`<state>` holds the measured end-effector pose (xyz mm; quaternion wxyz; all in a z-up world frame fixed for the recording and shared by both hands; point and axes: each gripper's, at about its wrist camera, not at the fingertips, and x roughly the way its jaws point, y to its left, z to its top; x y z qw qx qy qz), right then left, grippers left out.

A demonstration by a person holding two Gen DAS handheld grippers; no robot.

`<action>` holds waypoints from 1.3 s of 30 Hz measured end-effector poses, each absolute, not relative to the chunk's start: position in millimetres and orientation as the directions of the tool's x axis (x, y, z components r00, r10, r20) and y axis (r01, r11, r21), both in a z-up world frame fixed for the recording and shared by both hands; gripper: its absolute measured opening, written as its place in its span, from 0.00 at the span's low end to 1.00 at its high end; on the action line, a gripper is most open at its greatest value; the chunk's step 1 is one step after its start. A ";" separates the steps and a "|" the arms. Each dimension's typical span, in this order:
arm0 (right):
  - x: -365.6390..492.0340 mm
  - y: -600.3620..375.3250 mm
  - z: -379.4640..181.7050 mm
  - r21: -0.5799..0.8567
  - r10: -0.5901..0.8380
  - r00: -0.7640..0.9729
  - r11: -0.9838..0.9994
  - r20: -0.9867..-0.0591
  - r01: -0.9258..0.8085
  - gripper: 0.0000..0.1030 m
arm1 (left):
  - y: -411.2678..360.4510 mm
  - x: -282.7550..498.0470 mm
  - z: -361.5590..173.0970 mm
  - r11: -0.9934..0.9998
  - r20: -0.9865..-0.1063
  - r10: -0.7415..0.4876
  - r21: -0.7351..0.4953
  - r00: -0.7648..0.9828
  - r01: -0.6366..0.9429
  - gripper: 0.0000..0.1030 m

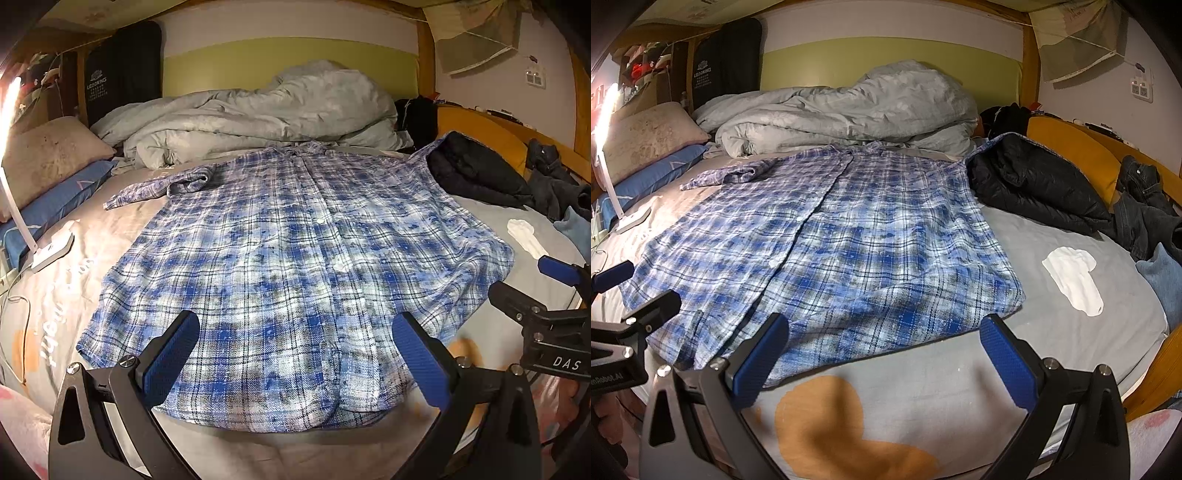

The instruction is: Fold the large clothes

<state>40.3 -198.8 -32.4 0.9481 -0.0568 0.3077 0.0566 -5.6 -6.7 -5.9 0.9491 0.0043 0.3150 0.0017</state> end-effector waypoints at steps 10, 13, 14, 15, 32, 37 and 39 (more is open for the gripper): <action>40.4 -199.2 -32.5 -0.071 0.071 0.803 0.988 -0.591 -0.140 1.00 | -6.2 -4.4 -8.6 1.000 -0.610 0.004 0.008 0.793 0.001 1.00; 39.8 -198.9 -32.6 -0.078 0.070 0.804 0.987 -0.590 -0.143 1.00 | -6.0 -4.5 -9.0 1.000 -0.609 0.005 0.009 0.793 0.000 1.00; 39.4 -198.4 -32.4 -0.079 0.070 0.804 0.986 -0.590 -0.144 1.00 | -6.0 -4.5 -9.2 1.000 -0.608 0.005 0.008 0.794 0.000 1.00; 39.0 -198.1 -32.4 -0.082 0.069 0.805 0.986 -0.590 -0.145 1.00 | -6.2 -4.5 -9.3 1.000 -0.607 0.005 0.008 0.794 0.000 1.00; 37.9 -198.1 -32.3 -0.086 0.067 0.805 0.986 -0.590 -0.145 1.00 | -6.3 -4.4 -9.6 1.000 -0.614 0.010 0.012 0.789 -0.003 1.00; 37.9 -198.0 -32.2 -0.085 0.068 0.805 0.986 -0.590 -0.145 1.00 | -6.1 -4.4 -9.7 1.000 -0.614 0.011 0.013 0.789 -0.003 1.00; 37.8 -197.9 -32.1 -0.085 0.068 0.804 0.986 -0.591 -0.146 1.00 | -5.9 -4.4 -9.7 1.000 -0.615 0.011 0.014 0.789 -0.004 1.00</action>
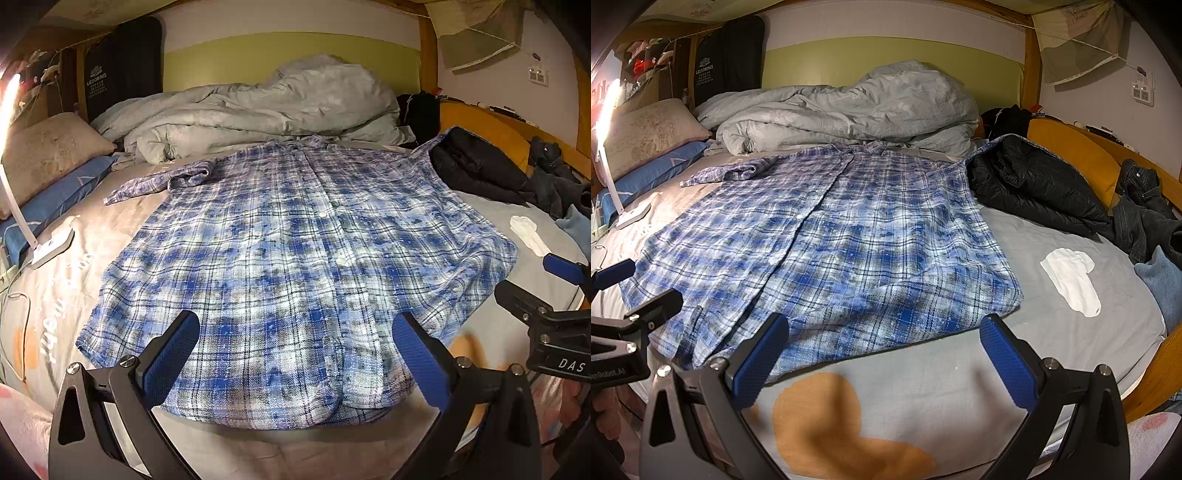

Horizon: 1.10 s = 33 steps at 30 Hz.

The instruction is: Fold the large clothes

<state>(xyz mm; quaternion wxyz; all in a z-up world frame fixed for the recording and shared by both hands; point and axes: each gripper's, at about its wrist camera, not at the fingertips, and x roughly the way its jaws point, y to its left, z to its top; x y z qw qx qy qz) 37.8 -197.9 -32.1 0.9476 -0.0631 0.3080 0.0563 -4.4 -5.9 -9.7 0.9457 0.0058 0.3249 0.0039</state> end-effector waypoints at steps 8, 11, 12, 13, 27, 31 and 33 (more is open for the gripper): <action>37.3 -197.3 -32.3 -0.086 0.067 0.803 0.986 -0.592 -0.145 1.00 | -4.4 -3.9 -9.8 1.000 -0.618 0.012 0.015 0.786 -0.004 1.00; 37.3 -197.0 -32.2 -0.087 0.066 0.803 0.986 -0.592 -0.145 1.00 | -4.3 -3.3 -10.9 1.000 -0.621 0.014 0.019 0.784 -0.003 1.00; 37.2 -197.5 -32.4 -0.087 0.065 0.803 0.986 -0.592 -0.144 1.00 | -4.1 -3.4 -11.1 1.000 -0.622 0.016 0.021 0.783 -0.004 1.00; 37.4 -198.7 -32.8 -0.087 0.065 0.803 0.986 -0.593 -0.144 1.00 | -4.0 -3.0 -11.7 1.000 -0.624 0.018 0.024 0.781 -0.004 1.00; 41.7 -198.1 -37.5 -0.113 0.039 0.791 0.984 -0.610 -0.135 1.00 | 3.4 6.9 -21.3 1.000 -0.663 0.025 0.025 0.748 -0.011 1.00; 43.3 -197.8 -39.1 -0.118 0.031 0.785 0.984 -0.618 -0.133 1.00 | 11.3 6.3 -30.5 0.999 -0.679 0.047 0.035 0.733 -0.032 1.00; 44.1 -198.4 -40.1 -0.121 0.026 0.782 0.984 -0.623 -0.130 1.00 | 12.9 3.6 -35.2 0.999 -0.686 0.047 0.044 0.726 -0.023 1.00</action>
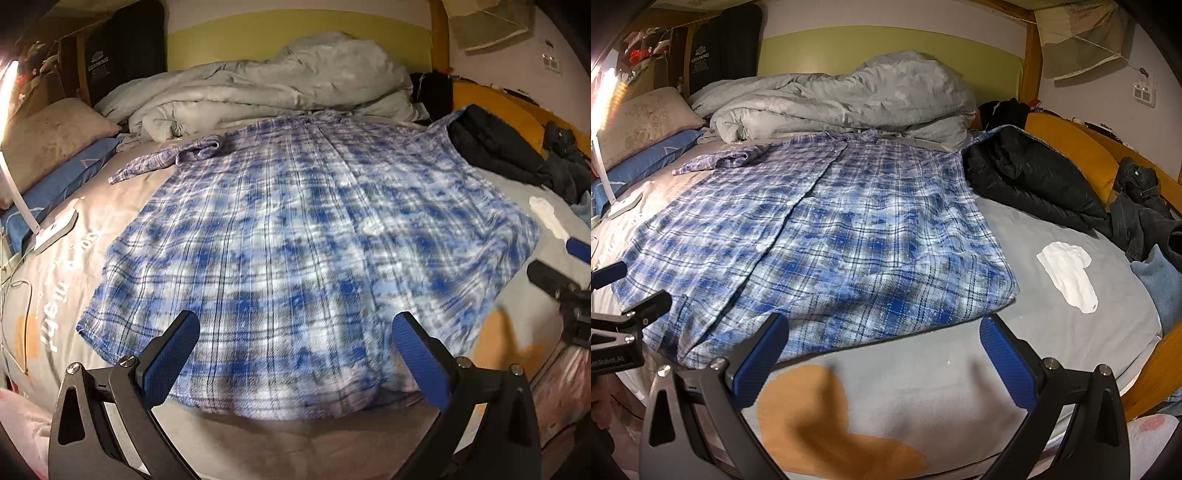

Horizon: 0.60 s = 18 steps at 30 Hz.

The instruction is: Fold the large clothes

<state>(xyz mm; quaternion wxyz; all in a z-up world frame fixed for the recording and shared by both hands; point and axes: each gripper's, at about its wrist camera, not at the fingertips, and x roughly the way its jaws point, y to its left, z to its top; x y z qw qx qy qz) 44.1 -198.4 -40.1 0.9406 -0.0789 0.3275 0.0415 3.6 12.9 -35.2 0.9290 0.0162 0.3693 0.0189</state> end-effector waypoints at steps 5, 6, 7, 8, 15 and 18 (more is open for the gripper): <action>48.7 -195.3 -48.2 -0.125 0.029 0.751 0.981 -0.660 -0.148 1.00 | 12.1 -2.5 -51.5 0.998 -0.721 0.026 0.054 0.693 0.019 1.00; 49.5 -193.0 -50.6 -0.132 0.031 0.745 0.979 -0.667 -0.158 1.00 | 10.5 -3.7 -54.5 0.998 -0.731 0.009 0.051 0.683 0.042 1.00; 49.8 -188.4 -54.0 -0.149 0.029 0.737 0.973 -0.675 -0.174 1.00 | 8.0 -4.2 -57.9 0.996 -0.745 -0.019 0.043 0.667 0.077 1.00; 48.6 -184.7 -57.0 -0.166 0.028 0.733 0.968 -0.679 -0.190 1.00 | 5.2 -4.1 -61.5 0.993 -0.760 -0.041 0.038 0.649 0.107 1.00; 41.9 -155.5 -76.0 -0.337 -0.022 0.730 0.896 -0.683 -0.288 1.00 | -7.2 -6.4 -71.6 0.981 -0.797 -0.061 0.062 0.601 0.182 1.00; 41.3 -149.9 -85.1 -0.385 -0.045 0.721 0.868 -0.691 -0.315 1.00 | -11.2 -8.2 -80.8 0.972 -0.828 -0.016 0.117 0.560 0.201 1.00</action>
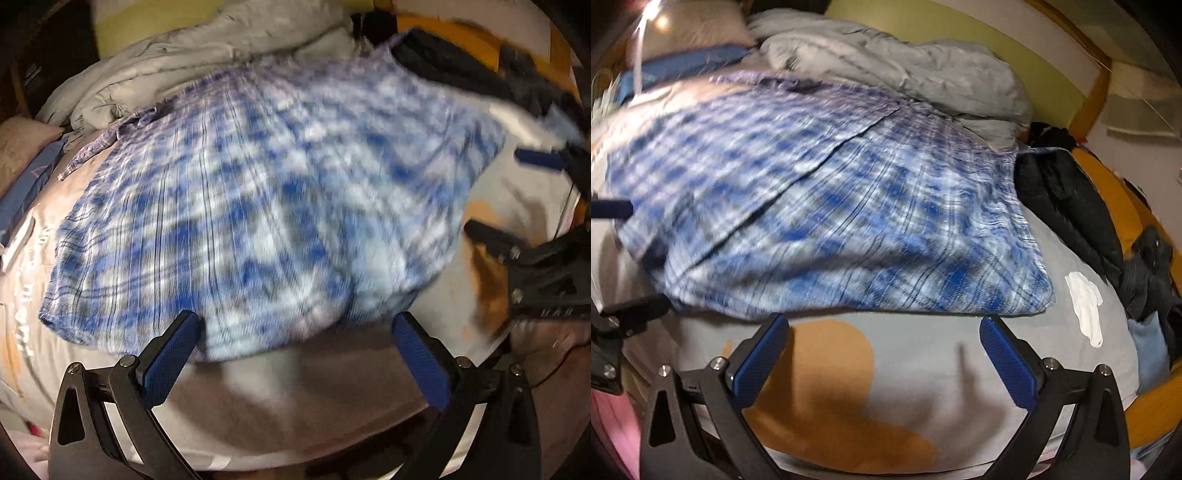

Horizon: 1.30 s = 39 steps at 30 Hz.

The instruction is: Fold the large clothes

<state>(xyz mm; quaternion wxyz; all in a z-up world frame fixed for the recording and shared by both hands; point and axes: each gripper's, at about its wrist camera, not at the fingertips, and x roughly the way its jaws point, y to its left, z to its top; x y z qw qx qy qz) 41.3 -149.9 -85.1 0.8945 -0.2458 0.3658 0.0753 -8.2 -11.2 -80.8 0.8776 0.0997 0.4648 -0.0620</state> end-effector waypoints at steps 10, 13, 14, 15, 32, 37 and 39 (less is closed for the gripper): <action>56.7 -143.8 -96.6 -0.512 -0.116 0.795 0.817 -0.595 -0.264 1.00 | 33.9 7.6 -80.6 0.991 -0.778 0.106 0.134 0.619 -0.002 1.00; 68.4 -153.2 -93.9 -0.544 -0.192 0.804 0.818 -0.563 -0.186 1.00 | 52.2 16.1 -78.1 0.992 -0.767 0.121 0.116 0.630 -0.049 1.00; 71.6 -157.1 -92.4 -0.540 -0.200 0.799 0.823 -0.567 -0.177 1.00 | 58.2 17.7 -74.7 0.990 -0.756 0.142 0.124 0.639 -0.072 0.99; 76.1 -162.4 -90.1 -0.528 -0.203 0.792 0.832 -0.575 -0.171 1.00 | 63.6 19.4 -71.3 0.984 -0.742 0.175 0.145 0.648 -0.099 0.97; 132.9 -227.5 -32.6 -0.144 0.057 0.676 0.961 -0.735 -0.238 0.04 | 115.9 60.9 5.0 0.956 -0.626 0.291 0.210 0.723 -0.203 0.03; 167.3 -237.8 -6.4 -0.088 0.102 0.664 0.965 -0.741 -0.248 0.04 | 114.0 123.9 32.9 0.947 -0.631 0.302 0.283 0.714 -0.151 0.03; 190.0 -247.8 -5.0 -0.021 0.136 0.632 0.972 -0.763 -0.235 0.04 | 112.8 155.9 33.5 0.943 -0.630 0.307 0.303 0.714 -0.138 0.03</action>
